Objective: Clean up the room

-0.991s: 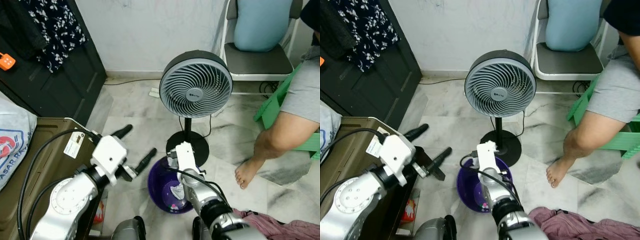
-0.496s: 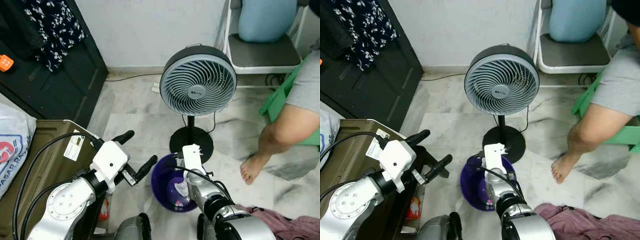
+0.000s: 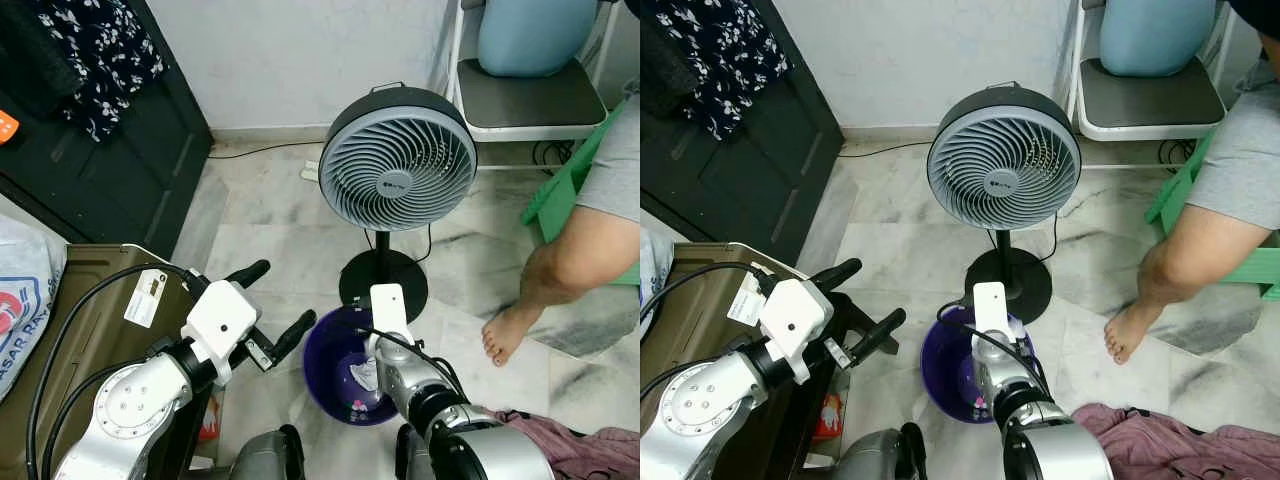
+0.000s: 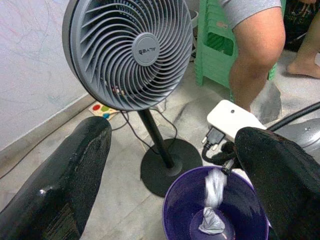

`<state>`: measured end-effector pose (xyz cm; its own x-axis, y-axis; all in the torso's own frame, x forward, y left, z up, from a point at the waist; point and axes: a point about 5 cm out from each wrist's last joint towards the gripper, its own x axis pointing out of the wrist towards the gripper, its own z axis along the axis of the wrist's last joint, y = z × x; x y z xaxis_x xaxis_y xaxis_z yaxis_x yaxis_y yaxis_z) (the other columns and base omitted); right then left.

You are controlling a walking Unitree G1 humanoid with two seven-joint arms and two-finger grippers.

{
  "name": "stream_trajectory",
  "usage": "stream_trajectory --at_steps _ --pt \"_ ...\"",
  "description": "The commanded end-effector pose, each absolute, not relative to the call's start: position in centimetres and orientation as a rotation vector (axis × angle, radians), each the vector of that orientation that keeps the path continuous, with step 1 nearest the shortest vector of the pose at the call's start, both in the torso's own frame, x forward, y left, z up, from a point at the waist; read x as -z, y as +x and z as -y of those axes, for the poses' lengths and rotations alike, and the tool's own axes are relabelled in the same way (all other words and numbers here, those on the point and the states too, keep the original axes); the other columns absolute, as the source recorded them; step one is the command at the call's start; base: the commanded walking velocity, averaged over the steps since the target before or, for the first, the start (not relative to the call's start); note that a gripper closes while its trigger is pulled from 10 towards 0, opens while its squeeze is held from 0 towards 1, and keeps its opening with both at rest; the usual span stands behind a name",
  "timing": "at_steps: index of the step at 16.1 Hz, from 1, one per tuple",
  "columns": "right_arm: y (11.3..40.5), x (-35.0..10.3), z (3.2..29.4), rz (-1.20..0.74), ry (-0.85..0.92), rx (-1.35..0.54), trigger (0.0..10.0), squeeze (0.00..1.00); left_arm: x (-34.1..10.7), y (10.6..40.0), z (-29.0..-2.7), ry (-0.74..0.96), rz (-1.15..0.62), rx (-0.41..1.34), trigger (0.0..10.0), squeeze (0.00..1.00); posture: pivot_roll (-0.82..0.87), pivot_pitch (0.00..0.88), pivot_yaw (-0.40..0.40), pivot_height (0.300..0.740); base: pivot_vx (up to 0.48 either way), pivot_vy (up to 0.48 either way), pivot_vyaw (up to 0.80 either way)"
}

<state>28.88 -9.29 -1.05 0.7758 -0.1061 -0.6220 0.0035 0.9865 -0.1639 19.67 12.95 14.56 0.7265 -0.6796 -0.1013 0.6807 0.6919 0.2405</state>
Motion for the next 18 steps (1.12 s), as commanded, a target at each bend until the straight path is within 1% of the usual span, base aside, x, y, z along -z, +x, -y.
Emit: stream_trajectory --at_steps 1,3,4,5,6,8,9,10,11,12,13,14,15,16,18 --pt "29.2 0.7 8.8 -0.661 -0.139 0.062 10.0 1.0 -14.4 19.7 -13.0 0.285 -0.014 0.76 10.0 0.0 0.04 0.178 0.161 0.74 0.0 0.0 0.0" --pt "30.1 -0.3 8.9 -0.598 -0.135 0.075 10.0 1.0 -14.3 20.0 -13.0 0.289 -0.005 0.75 10.0 0.0 0.03 0.164 0.157 0.74 0.0 0.0 0.0" --pt "31.6 -2.4 8.0 -0.47 -0.117 0.008 10.0 1.0 -14.2 20.6 -13.0 0.297 0.011 0.731 10.0 0.0 0.02 0.146 0.151 0.74 0.0 0.0 0.0" --pt "32.3 -3.6 7.3 -0.394 -0.113 -0.054 10.0 1.0 -14.2 20.9 -13.0 0.302 0.019 0.717 10.0 0.0 0.01 0.137 0.148 0.74 0.0 0.0 0.0" --pt "32.7 -4.6 6.7 -0.332 -0.114 -0.113 10.0 1.0 -14.0 21.4 -13.0 0.303 0.026 0.704 10.0 0.0 -0.01 0.117 0.141 0.74 0.0 0.0 0.0" --pt "32.8 -6.9 5.7 -0.217 -0.046 -0.259 10.0 1.0 -14.0 22.7 -13.0 0.288 0.052 0.658 10.0 0.0 -0.04 0.086 0.13 0.74 0.0 0.0 0.0" --pt "32.2 -7.9 5.7 -0.181 0.008 -0.334 10.0 1.0 -14.2 23.5 -12.8 0.281 0.076 0.645 10.0 0.0 -0.06 0.058 0.119 0.74 0.0 0.0 0.0" --pt "31.1 -8.8 6.3 -0.131 0.002 -0.398 10.0 1.0 -14.3 24.1 -12.6 0.27 0.096 0.623 10.0 0.0 -0.09 0.02 0.104 0.74 0.0 0.0 0.0" --pt "30.5 -9.1 6.6 -0.118 0.004 -0.415 10.0 1.0 -14.3 24.3 -12.5 0.265 0.101 0.605 10.0 0.0 -0.1 0.014 0.102 0.74 0.0 0.0 0.0" --pt "29.8 -9.5 7.5 -0.099 -0.014 -0.431 10.0 1.0 -14.2 25.0 -12.4 0.26 0.111 0.576 10.0 0.0 -0.12 0.0 0.093 0.74 0.0 0.0 0.0" --pt "28.3 -9.7 8.9 -0.101 -0.024 -0.43 10.0 1.0 -14.1 25.7 -12.4 0.26 0.126 0.549 10.0 0.0 -0.14 0.0 0.091 0.74 0.0 0.0 0.0" --pt "27.4 -9.8 9.7 -0.118 -0.016 -0.427 10.0 1.0 -14.1 25.9 -12.4 0.258 0.132 0.541 10.0 0.0 -0.15 0.0 0.089 0.74 0.0 0.0 0.0" --pt "26.9 -9.9 11.1 -0.118 -0.031 -0.404 10.0 0.16 -14.0 26.6 -12.3 0.254 0.139 0.534 10.0 0.0 -0.17 0.0 0.088 0.74 0.0 0.0 0.0" --pt "26.4 -10.4 12.9 -0.101 -0.03 -0.344 10.0 0.0 -14.2 26.9 -12.2 0.254 0.155 0.533 10.0 0.0 -0.18 0.0 0.089 0.74 0.0 0.0 0.0" --pt "25.3 -10.3 15.8 -0.13 -0.049 -0.25 10.0 0.0 -14.3 27.9 -12.1 0.249 0.182 0.499 10.0 0.0 -0.21 0.0 0.111 0.74 0.0 0.0 0.0"
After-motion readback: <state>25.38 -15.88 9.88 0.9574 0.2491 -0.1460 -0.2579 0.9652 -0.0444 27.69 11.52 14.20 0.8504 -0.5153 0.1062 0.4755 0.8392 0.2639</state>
